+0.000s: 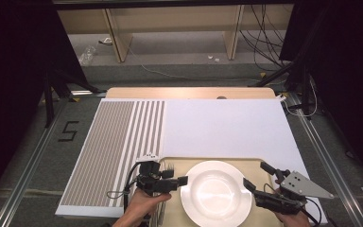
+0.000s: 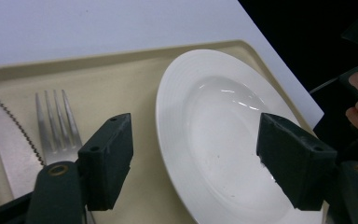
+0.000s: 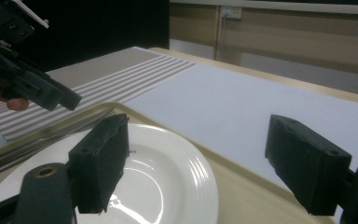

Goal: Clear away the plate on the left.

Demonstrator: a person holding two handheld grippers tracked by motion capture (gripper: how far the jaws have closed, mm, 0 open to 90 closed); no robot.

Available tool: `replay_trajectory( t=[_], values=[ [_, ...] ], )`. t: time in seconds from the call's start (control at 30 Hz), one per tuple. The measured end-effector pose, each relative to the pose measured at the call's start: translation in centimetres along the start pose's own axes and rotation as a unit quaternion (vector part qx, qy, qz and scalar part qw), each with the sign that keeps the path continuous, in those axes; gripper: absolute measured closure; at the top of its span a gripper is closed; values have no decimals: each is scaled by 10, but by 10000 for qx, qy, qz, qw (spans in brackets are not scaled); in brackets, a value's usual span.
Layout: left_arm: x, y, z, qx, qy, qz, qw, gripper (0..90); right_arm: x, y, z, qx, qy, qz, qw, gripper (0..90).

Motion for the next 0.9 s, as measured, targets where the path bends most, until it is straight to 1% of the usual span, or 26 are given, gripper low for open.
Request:
replay_trajectory(
  t=[0.1,0.2,0.27,0.3,0.33,0.47,0.5,0.6,0.67,0.73,0.8,0.83,0.9],
  values=[
    [-2,0,2,80,-76,4,9999,269,0,0,0,-5,11,3,10000,225],
    [-6,-2,4,347,-234,35,9991,266,0,0,0,14,13,7,10000,225],
    [-9,-5,6,424,-329,-111,9985,265,0,0,0,18,-4,5,10000,226],
    [-9,-5,6,479,-362,-102,9981,260,0,0,0,27,-17,8,10000,225],
    [-11,-6,7,607,-424,-62,9972,259,0,-1,0,28,-16,10,10000,225],
    [-15,-7,9,839,-598,-87,9946,251,0,0,0,29,5,34,10000,225],
    [-17,-7,9,905,-662,-78,9937,251,0,0,0,30,2,37,10000,225],
    [-21,-8,11,1185,-843,-26,9894,246,0,0,0,40,-11,39,10000,225],
    [-24,-7,12,1252,-926,-80,9878,245,0,0,0,43,1,44,10000,225],
    [-26,-7,13,1305,-992,-87,9864,245,0,0,0,41,-4,45,10000,225],
    [-29,-6,14,1328,-1099,-115,9850,245,0,0,0,51,-20,48,10000,225],
    [-30,-5,14,1395,-1161,-84,9834,245,0,0,0,54,-17,47,10000,225],
    [-32,-4,14,1561,-1286,-26,9793,245,0,0,0,59,-27,48,10000,225]
  ],
)
Point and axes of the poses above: each handheld gripper's, and its own axes: x roughly forward along the jaws, z roughly out of its top, y roughly to its left, the point moved 4 cm from there along x, roughly forward along the jaws, and after that the axes turned 3 degrees about z, right-handed, at the moved point
